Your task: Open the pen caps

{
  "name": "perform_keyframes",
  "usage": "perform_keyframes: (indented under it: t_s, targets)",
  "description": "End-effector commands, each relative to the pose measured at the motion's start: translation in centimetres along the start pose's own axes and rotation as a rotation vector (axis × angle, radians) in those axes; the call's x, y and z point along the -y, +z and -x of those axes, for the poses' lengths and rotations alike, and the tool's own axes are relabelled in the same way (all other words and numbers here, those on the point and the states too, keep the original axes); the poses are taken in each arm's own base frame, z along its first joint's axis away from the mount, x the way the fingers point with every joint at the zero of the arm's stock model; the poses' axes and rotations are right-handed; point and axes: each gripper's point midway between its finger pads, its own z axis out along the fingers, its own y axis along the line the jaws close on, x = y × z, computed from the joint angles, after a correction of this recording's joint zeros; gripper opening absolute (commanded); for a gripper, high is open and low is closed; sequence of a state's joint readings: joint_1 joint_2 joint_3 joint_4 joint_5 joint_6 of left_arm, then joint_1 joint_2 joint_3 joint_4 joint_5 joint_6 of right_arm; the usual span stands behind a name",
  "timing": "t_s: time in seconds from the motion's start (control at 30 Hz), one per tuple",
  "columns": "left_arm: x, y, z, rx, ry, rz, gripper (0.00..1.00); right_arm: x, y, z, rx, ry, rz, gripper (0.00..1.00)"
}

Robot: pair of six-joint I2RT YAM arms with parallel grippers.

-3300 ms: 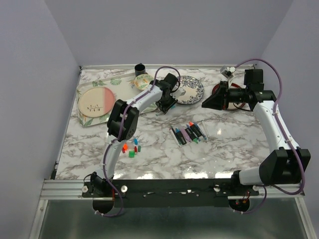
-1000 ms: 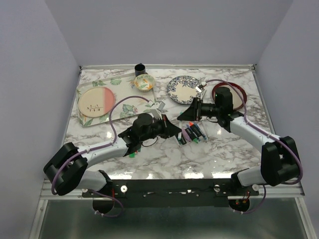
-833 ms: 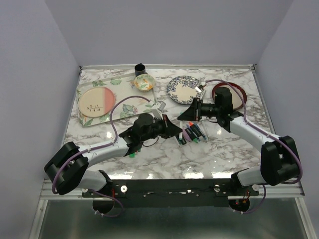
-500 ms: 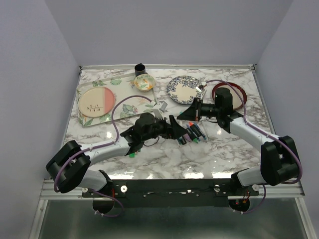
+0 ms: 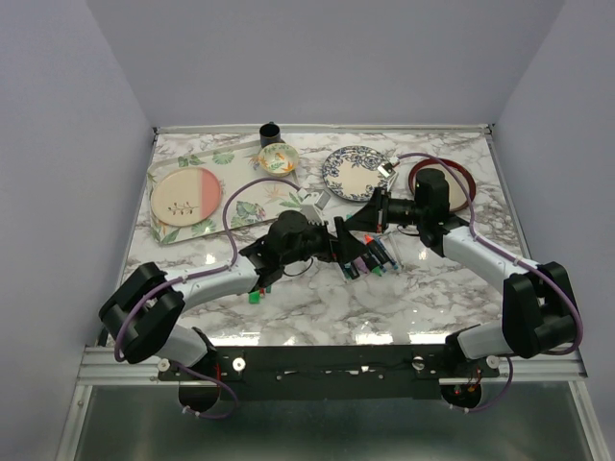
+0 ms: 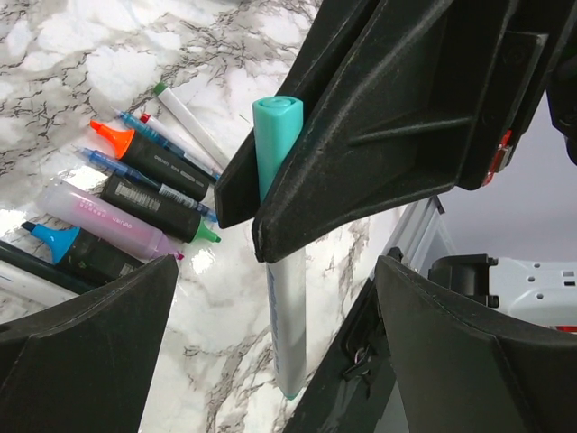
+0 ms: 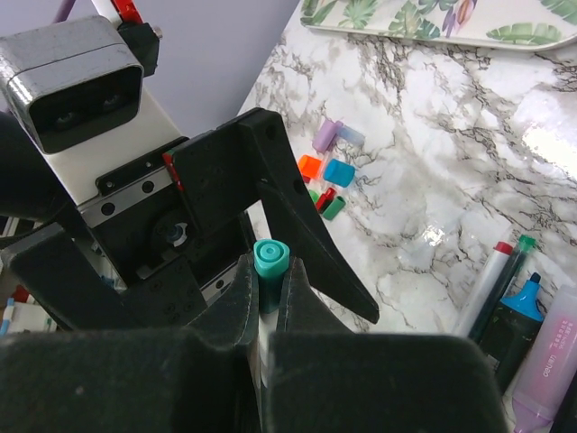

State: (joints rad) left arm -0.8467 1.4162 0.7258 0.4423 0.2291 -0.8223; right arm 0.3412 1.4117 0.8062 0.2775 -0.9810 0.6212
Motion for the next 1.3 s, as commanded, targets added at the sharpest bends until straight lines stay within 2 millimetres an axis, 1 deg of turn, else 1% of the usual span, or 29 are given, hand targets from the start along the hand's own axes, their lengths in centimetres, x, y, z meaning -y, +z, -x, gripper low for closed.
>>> perform_keyframes:
  t_s: [0.0,0.07,0.1,0.13,0.17,0.23,0.4,0.47,0.5,0.53,0.6,0.63,0.7,0.73,0.83,1.0,1.1,1.13,1.2,1.23,1.27]
  targets:
    - [-0.1,0.4,0.3,0.011,0.026,0.014,0.99,-1.0,-0.1,-0.1,-0.002,-0.027,0.036,0.01]
    - [-0.2,0.4,0.2,0.008,0.023,0.012,0.98,-1.0,0.0,0.0,-0.003,-0.030,0.038,0.01]
    - [-0.1,0.5,0.0,0.001,0.022,0.006,0.97,-0.9,-0.1,0.0,-0.003,-0.028,0.036,0.00]
    - [-0.1,0.5,0.0,0.003,0.019,0.000,0.92,-0.9,-0.1,0.0,-0.003,-0.030,0.036,0.01]
    - [0.0,0.5,-0.1,0.000,0.010,-0.008,0.66,-0.9,-0.1,-0.1,-0.003,-0.029,0.035,0.01]
    - [-0.2,0.7,-0.3,-0.016,-0.004,0.001,0.00,-0.9,0.0,0.0,-0.002,-0.032,0.033,0.01]
    - [-0.3,0.8,-0.7,-0.024,-0.012,-0.004,0.00,-0.7,-0.1,0.0,0.001,-0.039,0.023,0.01]
    - [-0.3,0.6,-0.8,-0.026,-0.012,-0.004,0.00,-0.8,-0.1,0.1,0.003,-0.043,0.022,0.04]
    - [-0.2,0.6,-0.7,-0.023,-0.009,-0.005,0.00,-0.8,-0.1,0.1,0.003,-0.043,0.022,0.07]
    - [-0.2,0.5,-0.8,-0.025,-0.010,-0.005,0.00,-0.8,-0.1,0.2,0.004,-0.044,0.023,0.16]
    - [-0.3,0.5,-0.9,-0.029,-0.010,-0.005,0.00,-0.9,-0.1,0.2,0.003,-0.047,0.025,0.22]
    - [-0.3,0.6,-0.9,-0.029,-0.010,-0.007,0.00,-0.9,-0.1,0.3,0.003,-0.048,0.026,0.30]
    - [-0.3,0.6,-1.1,-0.037,-0.015,-0.013,0.00,-1.0,-0.1,0.4,0.006,-0.052,0.027,0.36]
    - [-0.2,0.6,-1.2,-0.038,-0.019,-0.018,0.00,-1.0,-0.2,0.5,0.009,-0.053,0.027,0.42]
    - [-0.1,0.8,-1.5,-0.048,-0.025,-0.032,0.00,-1.1,-0.3,0.7,0.013,-0.055,0.030,0.45]
    - [0.2,1.0,-1.9,-0.060,-0.031,-0.047,0.00,-0.9,-0.3,0.8,0.022,-0.051,0.025,0.44]
    - [0.5,1.2,-2.2,-0.069,-0.031,-0.055,0.00,-0.8,-0.2,0.8,0.022,-0.051,0.024,0.40]
    - [0.6,1.2,-2.2,-0.068,-0.029,-0.058,0.00,-0.8,-0.3,0.8,0.022,-0.049,0.024,0.35]
    - [0.6,1.3,-2.2,-0.070,-0.030,-0.056,0.00,-0.9,-0.3,0.9,0.023,-0.050,0.028,0.29]
    - [0.6,1.3,-2.4,-0.075,-0.030,-0.056,0.00,-0.9,-0.3,0.8,0.023,-0.051,0.030,0.22]
    - [0.7,1.3,-2.4,-0.076,-0.029,-0.061,0.00,-1.1,-0.4,0.9,0.027,-0.057,0.035,0.17]
